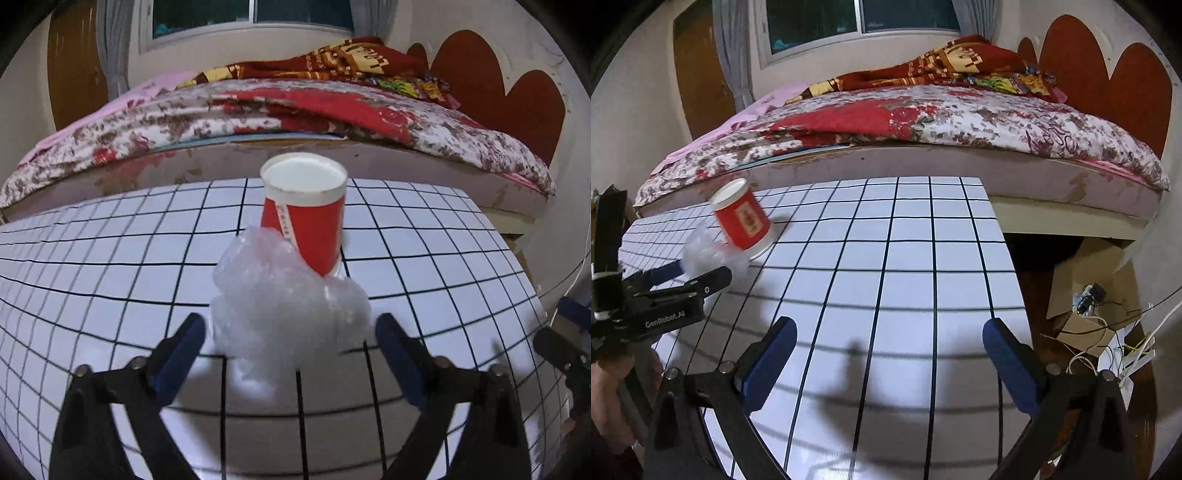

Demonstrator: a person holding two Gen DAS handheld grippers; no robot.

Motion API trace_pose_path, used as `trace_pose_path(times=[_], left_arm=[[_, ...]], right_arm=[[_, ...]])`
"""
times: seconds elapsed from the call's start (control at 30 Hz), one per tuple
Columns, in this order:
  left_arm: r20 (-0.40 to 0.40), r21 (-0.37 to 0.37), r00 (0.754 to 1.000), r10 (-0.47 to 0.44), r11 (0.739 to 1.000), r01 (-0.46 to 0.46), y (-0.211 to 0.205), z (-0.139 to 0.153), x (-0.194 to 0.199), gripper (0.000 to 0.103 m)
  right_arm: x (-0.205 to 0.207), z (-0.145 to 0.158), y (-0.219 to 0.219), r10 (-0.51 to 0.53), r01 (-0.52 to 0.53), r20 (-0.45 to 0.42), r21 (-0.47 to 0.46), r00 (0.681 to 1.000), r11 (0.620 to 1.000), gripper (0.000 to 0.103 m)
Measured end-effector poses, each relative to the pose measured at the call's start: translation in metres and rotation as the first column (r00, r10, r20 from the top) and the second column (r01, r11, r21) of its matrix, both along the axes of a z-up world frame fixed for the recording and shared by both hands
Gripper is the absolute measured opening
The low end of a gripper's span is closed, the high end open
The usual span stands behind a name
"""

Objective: Collect trash
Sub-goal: 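Grasp the clear plastic bag with the left tool while the right tool grasps the red paper cup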

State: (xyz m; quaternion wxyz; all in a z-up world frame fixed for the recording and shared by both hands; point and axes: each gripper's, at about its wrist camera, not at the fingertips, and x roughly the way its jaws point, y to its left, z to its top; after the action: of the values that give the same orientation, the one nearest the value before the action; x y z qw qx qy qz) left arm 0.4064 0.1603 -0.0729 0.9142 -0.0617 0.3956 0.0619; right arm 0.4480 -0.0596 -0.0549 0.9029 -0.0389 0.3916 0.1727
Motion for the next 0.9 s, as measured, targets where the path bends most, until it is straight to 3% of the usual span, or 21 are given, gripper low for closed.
trace_pose_path(times=[0.07,0.13,0.23,0.33,0.43,0.63,0.87,0.9], left_arm=[[-0.013,-0.042,1.000,-0.011,0.999,0.010,0.005,-0.004,0.006,0.082],[-0.020,-0.078,0.999,-0.024,0.997,0.023,0.009,-0.007,0.010,0.056],[-0.022,-0.126,0.999,-0.036,0.991,0.033,0.018,-0.010,0.004,0.050],[-0.002,-0.117,1.000,-0.027,0.993,0.026,0.033,-0.006,-0.015,0.048],[0.021,-0.029,0.999,0.027,0.999,-0.026,0.058,-0.001,-0.031,0.048],[0.015,0.030,0.996,0.092,0.995,-0.093,0.096,-0.004,-0.036,0.048],[0.026,0.052,0.995,0.098,0.994,-0.099,0.111,-0.005,-0.036,0.048],[0.026,0.058,0.995,0.093,0.994,-0.094,0.109,-0.004,-0.037,0.048]], right_arm=[[0.012,-0.004,0.004,-0.008,0.008,-0.014,-0.007,1.000,1.000,0.102],[0.023,-0.007,0.012,-0.007,0.007,-0.021,-0.020,1.000,1.000,0.102],[0.033,-0.010,0.026,0.009,-0.010,-0.032,-0.037,0.999,0.999,0.102],[0.035,-0.013,0.050,0.069,-0.071,-0.048,-0.031,0.996,0.997,0.102],[0.030,-0.012,0.076,0.143,-0.144,-0.045,-0.017,0.989,0.989,0.102],[0.034,-0.008,0.150,0.243,-0.243,-0.010,0.000,0.970,0.970,0.102],[0.056,-0.012,0.203,0.218,-0.217,0.024,-0.025,0.976,0.976,0.101],[0.060,-0.013,0.206,0.206,-0.205,0.027,-0.033,0.978,0.978,0.097]])
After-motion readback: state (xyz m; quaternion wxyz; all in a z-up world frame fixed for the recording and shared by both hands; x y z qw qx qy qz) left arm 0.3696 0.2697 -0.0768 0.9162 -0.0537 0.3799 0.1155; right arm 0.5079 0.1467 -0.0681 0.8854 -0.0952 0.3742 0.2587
